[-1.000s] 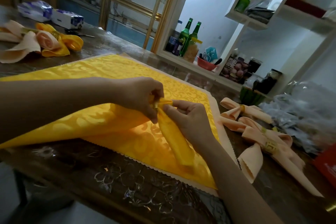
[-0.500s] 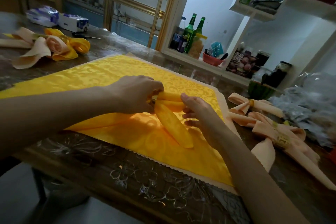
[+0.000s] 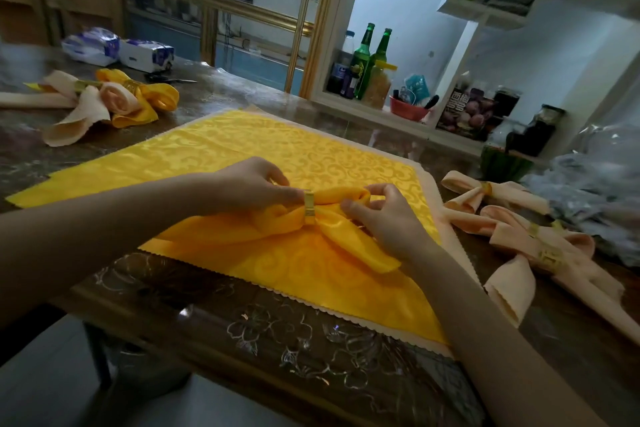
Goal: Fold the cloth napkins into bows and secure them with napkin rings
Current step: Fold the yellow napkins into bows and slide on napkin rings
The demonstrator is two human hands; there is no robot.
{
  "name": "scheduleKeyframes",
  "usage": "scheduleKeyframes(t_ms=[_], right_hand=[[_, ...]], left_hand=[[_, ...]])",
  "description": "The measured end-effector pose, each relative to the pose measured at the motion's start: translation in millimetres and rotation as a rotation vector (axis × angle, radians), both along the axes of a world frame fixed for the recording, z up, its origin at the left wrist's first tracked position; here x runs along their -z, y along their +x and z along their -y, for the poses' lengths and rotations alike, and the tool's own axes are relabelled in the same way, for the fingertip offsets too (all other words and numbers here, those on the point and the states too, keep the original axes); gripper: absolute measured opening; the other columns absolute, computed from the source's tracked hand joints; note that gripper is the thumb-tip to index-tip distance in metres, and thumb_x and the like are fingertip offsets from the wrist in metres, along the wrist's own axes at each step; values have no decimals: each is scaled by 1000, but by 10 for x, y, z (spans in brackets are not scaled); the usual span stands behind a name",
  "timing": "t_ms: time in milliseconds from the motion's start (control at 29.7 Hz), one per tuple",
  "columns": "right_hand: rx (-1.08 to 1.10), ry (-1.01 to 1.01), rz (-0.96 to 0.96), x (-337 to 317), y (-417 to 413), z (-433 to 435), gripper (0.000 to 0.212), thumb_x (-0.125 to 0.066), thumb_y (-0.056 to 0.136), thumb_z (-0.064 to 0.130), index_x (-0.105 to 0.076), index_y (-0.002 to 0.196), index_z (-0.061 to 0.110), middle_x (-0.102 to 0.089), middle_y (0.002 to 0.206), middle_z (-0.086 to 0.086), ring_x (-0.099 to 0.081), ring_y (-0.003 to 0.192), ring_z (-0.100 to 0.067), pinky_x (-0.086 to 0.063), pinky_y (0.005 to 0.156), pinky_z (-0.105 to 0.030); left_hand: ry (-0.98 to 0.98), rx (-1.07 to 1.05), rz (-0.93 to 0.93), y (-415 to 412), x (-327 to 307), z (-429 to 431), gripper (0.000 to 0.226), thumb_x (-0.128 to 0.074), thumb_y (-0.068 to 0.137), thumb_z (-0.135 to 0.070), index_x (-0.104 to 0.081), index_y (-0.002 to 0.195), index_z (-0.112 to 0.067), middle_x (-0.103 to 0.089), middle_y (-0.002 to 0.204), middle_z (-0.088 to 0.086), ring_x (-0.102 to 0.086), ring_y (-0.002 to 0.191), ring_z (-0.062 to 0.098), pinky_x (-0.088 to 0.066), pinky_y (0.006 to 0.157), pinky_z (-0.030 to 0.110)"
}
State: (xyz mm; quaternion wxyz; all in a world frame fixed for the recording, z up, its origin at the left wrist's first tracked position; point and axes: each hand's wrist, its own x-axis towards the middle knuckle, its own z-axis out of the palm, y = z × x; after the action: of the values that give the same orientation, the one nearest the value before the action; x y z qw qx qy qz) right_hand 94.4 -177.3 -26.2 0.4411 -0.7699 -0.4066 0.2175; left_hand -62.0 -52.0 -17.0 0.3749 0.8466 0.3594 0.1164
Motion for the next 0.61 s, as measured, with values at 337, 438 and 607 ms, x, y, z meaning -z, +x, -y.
scheduleKeyframes(t_ms=[337,438,607], right_hand=[[-192,-101,617,96,-112,39,19,-62,88,36,-56,90,17,-48,72,9,-45,65,-6,-34,55,-20],[-245,-75,670,59,-78,43,10,-63,86,25,-57,83,18,-46,68,9,-41,61,-4,-32,54,-21],[-264,-124,611,-105,42,118,18,-63,81,18,-60,81,0,-47,69,0,-40,63,-8,-33,59,-26]], left_hand=[[185,-21,-101,202,-41,-32,25,-57,92,-29,-68,101,-8,-64,94,5,-57,79,15,-46,61,21],[184,-3,-142,203,-100,-56,30,-57,92,-28,-64,110,-7,-63,103,7,-60,91,20,-53,70,27],[9,13,-161,136,-217,-124,31,-54,92,-28,-61,114,-7,-59,88,1,-59,78,15,-55,61,26]])
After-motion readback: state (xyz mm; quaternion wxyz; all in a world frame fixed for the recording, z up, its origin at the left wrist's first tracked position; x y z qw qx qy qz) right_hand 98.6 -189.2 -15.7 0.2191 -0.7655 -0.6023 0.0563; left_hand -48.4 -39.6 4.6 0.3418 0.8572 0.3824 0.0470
